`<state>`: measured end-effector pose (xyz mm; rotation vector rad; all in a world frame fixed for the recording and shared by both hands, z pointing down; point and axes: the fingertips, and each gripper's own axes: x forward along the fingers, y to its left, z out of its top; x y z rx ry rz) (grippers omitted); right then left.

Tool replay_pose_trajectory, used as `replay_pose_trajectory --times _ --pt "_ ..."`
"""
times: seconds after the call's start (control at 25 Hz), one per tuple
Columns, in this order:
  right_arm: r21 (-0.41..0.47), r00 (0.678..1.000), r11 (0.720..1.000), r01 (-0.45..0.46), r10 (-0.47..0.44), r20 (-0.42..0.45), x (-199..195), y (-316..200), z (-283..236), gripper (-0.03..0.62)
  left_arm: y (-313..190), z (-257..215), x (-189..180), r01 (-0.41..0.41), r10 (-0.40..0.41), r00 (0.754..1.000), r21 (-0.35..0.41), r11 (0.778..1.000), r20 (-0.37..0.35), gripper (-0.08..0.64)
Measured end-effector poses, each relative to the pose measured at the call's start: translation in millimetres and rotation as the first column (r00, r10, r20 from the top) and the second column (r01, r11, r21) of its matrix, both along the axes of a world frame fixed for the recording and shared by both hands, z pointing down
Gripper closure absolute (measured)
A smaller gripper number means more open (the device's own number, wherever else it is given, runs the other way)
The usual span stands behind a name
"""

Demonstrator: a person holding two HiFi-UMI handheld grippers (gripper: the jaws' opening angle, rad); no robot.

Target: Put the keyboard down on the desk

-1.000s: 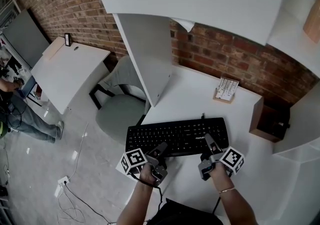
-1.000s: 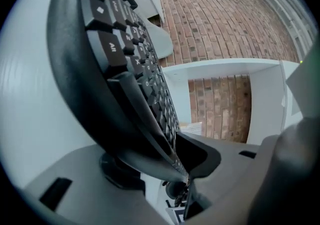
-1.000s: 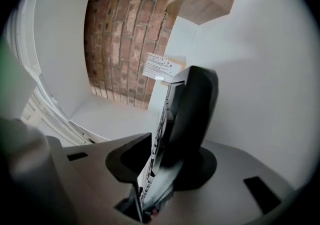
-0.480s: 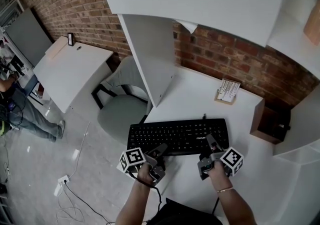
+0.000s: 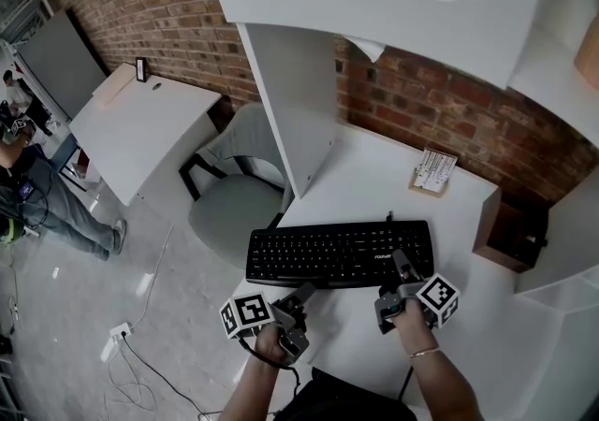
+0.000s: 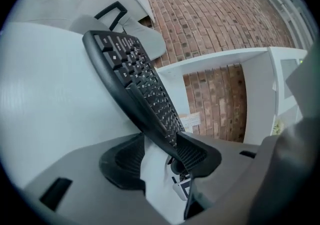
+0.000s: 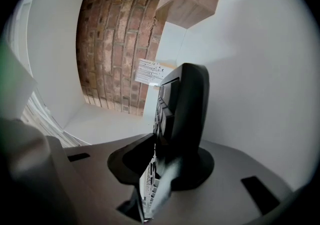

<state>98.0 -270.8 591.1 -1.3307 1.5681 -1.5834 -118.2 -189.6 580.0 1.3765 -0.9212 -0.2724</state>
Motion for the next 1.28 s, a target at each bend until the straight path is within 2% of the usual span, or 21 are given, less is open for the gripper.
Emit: replay_pose_trajectory --times 0.08,0.16,0.24,0.28,0.36,0.48,0.6,0.68,0.72,0.8,0.88,1.04,1.2,1.28 --pt "-0.003 1.000 1.000 0.001 -0.001 -0.003 0.1 -0.1 0.7 0.511 0.0 -5.8 -2.3 -0.004 0.003 0.999 0.020 1.000 0.043 0.373" --pt "-0.002 1.000 1.000 0.001 -0.001 -0.007 0.4 0.3 0.8 0.511 -2.5 -11.4 -4.5 -0.026 0.020 0.992 0.053 0.998 0.121 0.373" --pt "0.003 1.000 1.000 0.002 -0.002 -0.014 0.4 0.4 0.4 0.511 -8.1 -15.3 -5.9 -0.073 0.049 0.971 0.095 0.993 0.235 0.373" --pt "0.005 1.000 1.000 0.003 -0.003 -0.017 0.0 0.6 0.0 0.509 -11.5 -15.9 -5.8 -0.106 0.067 0.950 0.115 0.988 0.305 0.373" --pt "0.006 1.000 1.000 0.005 -0.005 -0.023 -1.0 1.7 -0.8 0.509 -17.6 -16.0 -1.2 -0.194 0.111 0.889 0.145 0.970 0.444 0.373" --pt "0.008 0.999 1.000 0.007 -0.007 -0.038 -1.9 2.8 -1.4 0.508 -25.1 -19.2 18.1 -0.347 0.177 0.780 0.179 0.921 0.600 0.373" --pt "0.018 0.998 1.000 0.018 -0.017 -0.052 -2.0 2.8 -0.9 0.506 -31.8 -12.7 36.0 -0.464 0.223 0.669 0.163 0.871 0.709 0.373" --pt "0.008 0.999 1.000 0.019 -0.018 -0.044 -2.3 4.7 0.8 0.505 -34.0 -1.6 38.3 -0.493 0.241 0.615 0.128 0.861 0.751 0.373" --pt "-0.003 0.999 1.000 0.020 -0.020 -0.034 -2.6 6.0 1.9 0.502 -34.5 1.2 38.1 -0.495 0.242 0.605 0.121 0.860 0.758 0.374" --pt "-0.023 0.999 0.999 0.038 -0.038 -0.009 -3.8 8.1 3.2 0.499 -36.0 1.0 38.0 -0.488 0.236 0.618 0.131 0.863 0.750 0.374" --pt "-0.048 0.998 0.997 0.066 -0.065 0.025 -7.3 10.6 2.4 0.445 -37.3 -0.4 37.9 -0.478 0.227 0.639 0.148 0.866 0.735 0.374" --pt "-0.101 0.988 0.991 0.093 -0.079 0.132 -11.1 17.5 -0.6 0.344 -38.4 -0.4 37.8 -0.458 0.207 0.658 0.167 0.873 0.725 0.374" --pt "-0.105 0.983 0.986 0.131 -0.115 0.145 -12.8 21.0 -4.7 0.325 -38.1 -3.3 39.6 -0.461 0.198 0.649 0.173 0.870 0.734 0.374" --pt "-0.098 0.981 0.985 0.139 -0.123 0.150 -12.1 19.6 -1.5 0.325 -35.7 -8.3 40.9 -0.465 0.192 0.658 0.193 0.864 0.728 0.374"
